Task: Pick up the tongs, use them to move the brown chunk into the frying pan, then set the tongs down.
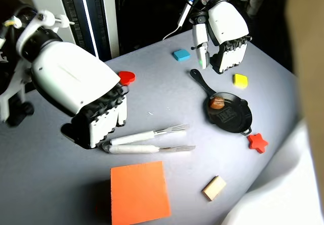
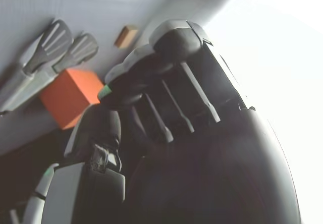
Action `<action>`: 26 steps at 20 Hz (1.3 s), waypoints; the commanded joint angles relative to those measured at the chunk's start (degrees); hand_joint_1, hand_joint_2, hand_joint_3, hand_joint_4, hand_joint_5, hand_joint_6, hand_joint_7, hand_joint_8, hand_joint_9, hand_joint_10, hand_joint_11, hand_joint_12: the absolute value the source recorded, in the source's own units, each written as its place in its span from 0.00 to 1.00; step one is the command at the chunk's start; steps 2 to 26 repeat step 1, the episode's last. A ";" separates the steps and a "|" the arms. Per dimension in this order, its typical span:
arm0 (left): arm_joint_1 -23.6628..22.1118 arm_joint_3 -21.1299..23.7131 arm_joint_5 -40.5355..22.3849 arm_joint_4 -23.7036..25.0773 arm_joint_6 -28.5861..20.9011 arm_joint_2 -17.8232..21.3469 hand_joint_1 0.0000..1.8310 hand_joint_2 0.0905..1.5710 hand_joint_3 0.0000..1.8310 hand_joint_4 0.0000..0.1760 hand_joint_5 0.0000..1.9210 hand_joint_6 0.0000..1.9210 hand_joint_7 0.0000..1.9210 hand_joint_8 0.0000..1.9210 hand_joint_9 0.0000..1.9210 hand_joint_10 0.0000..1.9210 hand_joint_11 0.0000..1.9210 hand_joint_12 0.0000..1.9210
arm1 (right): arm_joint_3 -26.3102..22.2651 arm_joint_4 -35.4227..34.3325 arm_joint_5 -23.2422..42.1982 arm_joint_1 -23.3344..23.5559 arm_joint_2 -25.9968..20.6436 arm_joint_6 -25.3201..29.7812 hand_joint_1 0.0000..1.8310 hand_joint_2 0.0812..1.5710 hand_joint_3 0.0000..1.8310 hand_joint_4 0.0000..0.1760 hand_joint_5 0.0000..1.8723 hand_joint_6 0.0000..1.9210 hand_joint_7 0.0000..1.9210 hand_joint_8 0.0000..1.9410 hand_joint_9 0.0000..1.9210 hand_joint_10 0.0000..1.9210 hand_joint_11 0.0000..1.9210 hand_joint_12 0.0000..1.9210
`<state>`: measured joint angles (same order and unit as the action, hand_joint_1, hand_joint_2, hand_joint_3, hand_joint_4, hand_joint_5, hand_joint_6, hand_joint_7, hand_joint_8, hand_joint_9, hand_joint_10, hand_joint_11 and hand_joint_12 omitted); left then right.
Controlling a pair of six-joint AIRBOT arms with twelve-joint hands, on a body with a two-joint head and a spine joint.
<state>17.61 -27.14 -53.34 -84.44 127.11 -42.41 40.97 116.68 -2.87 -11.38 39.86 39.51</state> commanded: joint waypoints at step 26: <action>-0.60 -0.12 -1.83 4.45 0.16 -0.08 0.22 0.96 0.00 0.00 0.47 1.00 0.54 1.00 0.55 1.00 0.53 1.00 | 2.05 1.25 8.22 0.86 0.84 0.51 0.35 0.95 0.02 0.00 0.59 1.00 0.67 0.97 0.69 1.00 0.69 1.00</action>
